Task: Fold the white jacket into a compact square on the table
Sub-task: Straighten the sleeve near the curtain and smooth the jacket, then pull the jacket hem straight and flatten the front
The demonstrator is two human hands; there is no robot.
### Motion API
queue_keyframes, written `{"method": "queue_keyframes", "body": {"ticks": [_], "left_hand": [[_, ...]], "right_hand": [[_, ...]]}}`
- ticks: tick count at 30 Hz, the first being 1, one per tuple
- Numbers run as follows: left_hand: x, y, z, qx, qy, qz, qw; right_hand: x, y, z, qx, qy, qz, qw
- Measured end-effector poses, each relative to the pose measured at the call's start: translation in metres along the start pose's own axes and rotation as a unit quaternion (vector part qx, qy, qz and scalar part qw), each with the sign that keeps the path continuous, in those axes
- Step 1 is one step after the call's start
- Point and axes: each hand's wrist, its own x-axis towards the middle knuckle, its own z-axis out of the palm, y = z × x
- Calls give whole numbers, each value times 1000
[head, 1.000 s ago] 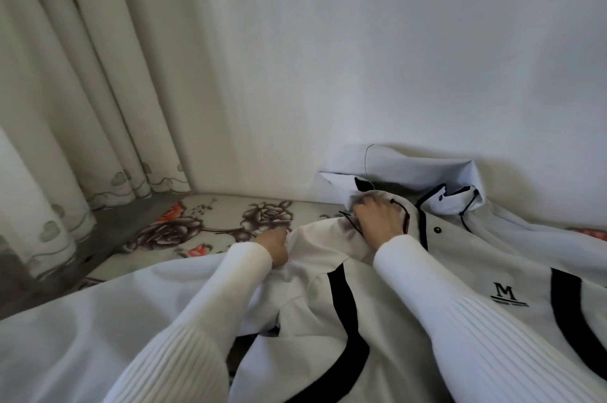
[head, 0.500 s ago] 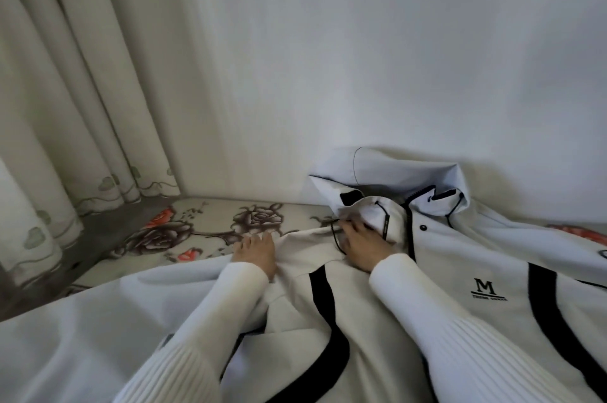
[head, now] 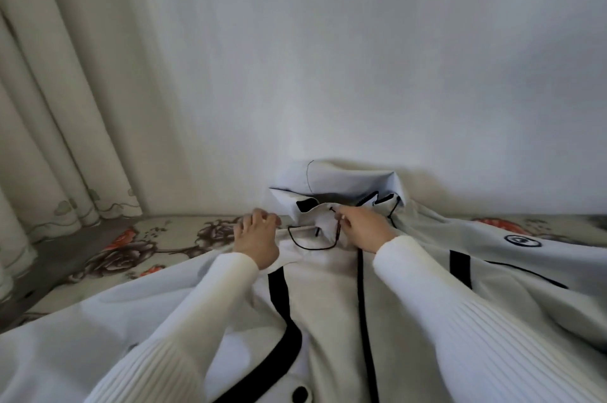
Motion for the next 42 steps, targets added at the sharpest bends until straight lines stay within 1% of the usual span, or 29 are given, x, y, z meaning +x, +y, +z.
{"method": "queue_keyframes", "body": {"ticks": [4,7,13,17,20,22,24,25,27,31,34,37,40,42], "left_hand": [[4,46,-1,-25,-11,58,998],[8,82,0,-41,-23,96,994],[9,155,10,-63,-43,181,981],[3,198,23,-96,-115,220,964],[1,218,37,-100,-153,230,956],[-2,226,49,-82,-203,226,949],[-7,230,62,-24,-258,235,937],[-8,231,67,10,-275,243,930],[-8,231,72,48,-295,252,921],[-3,231,71,70,-322,253,910],[-1,231,74,90,-330,252,905],[3,232,72,107,-334,250,902],[9,239,67,86,-322,243,911],[13,247,65,38,-299,238,923]], "right_hand": [[-23,37,-27,-41,16,34,998],[-38,67,-44,-52,9,59,997],[-71,142,-66,-66,3,149,987],[-89,180,-65,-112,2,176,978],[-104,203,-55,-182,19,231,956],[-111,217,-49,-193,3,278,941],[-113,226,-42,-182,-34,299,936],[-114,230,-40,-182,-42,297,937],[-112,235,-37,-184,-30,282,941],[-103,243,-39,-172,3,262,950],[-104,249,-35,-176,0,245,953],[-116,257,-24,-190,-3,266,945],[-119,261,-21,-191,11,279,941],[-117,262,-23,-186,16,274,943]]}}
